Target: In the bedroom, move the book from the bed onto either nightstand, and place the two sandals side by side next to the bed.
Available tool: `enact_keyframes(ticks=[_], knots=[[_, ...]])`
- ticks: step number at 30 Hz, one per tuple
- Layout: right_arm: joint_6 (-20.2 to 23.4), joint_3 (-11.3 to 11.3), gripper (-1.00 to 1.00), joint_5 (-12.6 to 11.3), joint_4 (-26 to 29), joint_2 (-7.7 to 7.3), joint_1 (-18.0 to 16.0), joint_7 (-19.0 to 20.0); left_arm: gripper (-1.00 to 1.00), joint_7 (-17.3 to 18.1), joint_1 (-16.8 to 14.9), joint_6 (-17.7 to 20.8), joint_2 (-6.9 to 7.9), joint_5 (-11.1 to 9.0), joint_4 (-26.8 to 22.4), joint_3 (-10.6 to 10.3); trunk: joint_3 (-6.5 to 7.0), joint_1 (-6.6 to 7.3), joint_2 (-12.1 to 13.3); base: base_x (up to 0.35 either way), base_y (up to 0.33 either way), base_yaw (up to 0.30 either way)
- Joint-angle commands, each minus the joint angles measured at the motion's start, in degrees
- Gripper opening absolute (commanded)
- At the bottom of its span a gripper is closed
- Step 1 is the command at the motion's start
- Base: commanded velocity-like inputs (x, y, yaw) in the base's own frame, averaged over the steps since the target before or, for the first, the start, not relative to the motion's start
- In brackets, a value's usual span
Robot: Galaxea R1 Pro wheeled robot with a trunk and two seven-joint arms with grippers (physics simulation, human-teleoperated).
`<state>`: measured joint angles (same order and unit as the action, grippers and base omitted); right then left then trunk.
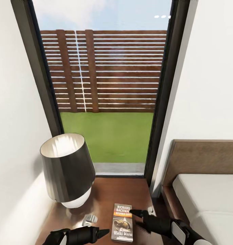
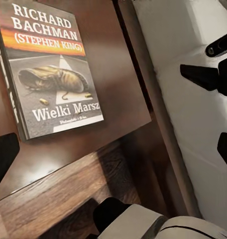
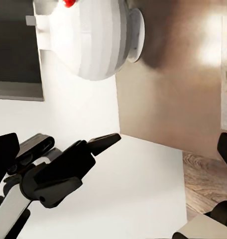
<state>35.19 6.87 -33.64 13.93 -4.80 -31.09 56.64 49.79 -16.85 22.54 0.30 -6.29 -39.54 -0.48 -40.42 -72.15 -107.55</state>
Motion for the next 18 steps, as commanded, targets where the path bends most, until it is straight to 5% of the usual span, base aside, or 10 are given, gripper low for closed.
enact_keyframes(ticks=[1,7,9,12,15,18], knots=[[-1.3,0.5,1.00,-0.4,0.0,-0.08,0.0,0.0,1.00,-0.1,0.0,0.6,0.02,-0.5,0.0,-0.1,0.13,0.23,0.4,0.000,0.000,0.000],[-6.8,0.6,1.00,0.0,-0.6,-0.64,0.0,0.0,1.00,-0.2,0.0,0.5,0.01,-0.4,0.0,-0.1,1.21,1.55,2.8,0.000,0.000,0.000],[-8.6,0.7,1.00,1.0,-0.7,-3.22,0.0,0.0,1.00,-0.3,0.0,0.5,-0.01,-0.4,0.0,-0.1,1.56,1.99,3.6,0.000,0.000,0.000],[-13.1,0.7,1.00,6.9,-1.0,-5.26,0.0,0.0,1.00,-0.4,0.0,0.5,-0.03,-0.4,0.2,-0.1,2.10,2.65,4.8,0.000,0.000,0.000],[-21.2,0.6,1.00,17.7,-2.8,-6.31,0.1,0.0,1.00,-0.4,0.0,0.3,-0.04,-0.3,2.2,-0.1,2.64,3.31,6.0,0.000,0.000,0.000],[-24.6,0.6,1.00,20.9,-4.6,-6.60,0.1,0.0,1.00,-0.4,0.0,0.3,-0.04,-0.2,2.6,-0.1,3.18,3.97,7.2,0.000,0.000,0.000]])
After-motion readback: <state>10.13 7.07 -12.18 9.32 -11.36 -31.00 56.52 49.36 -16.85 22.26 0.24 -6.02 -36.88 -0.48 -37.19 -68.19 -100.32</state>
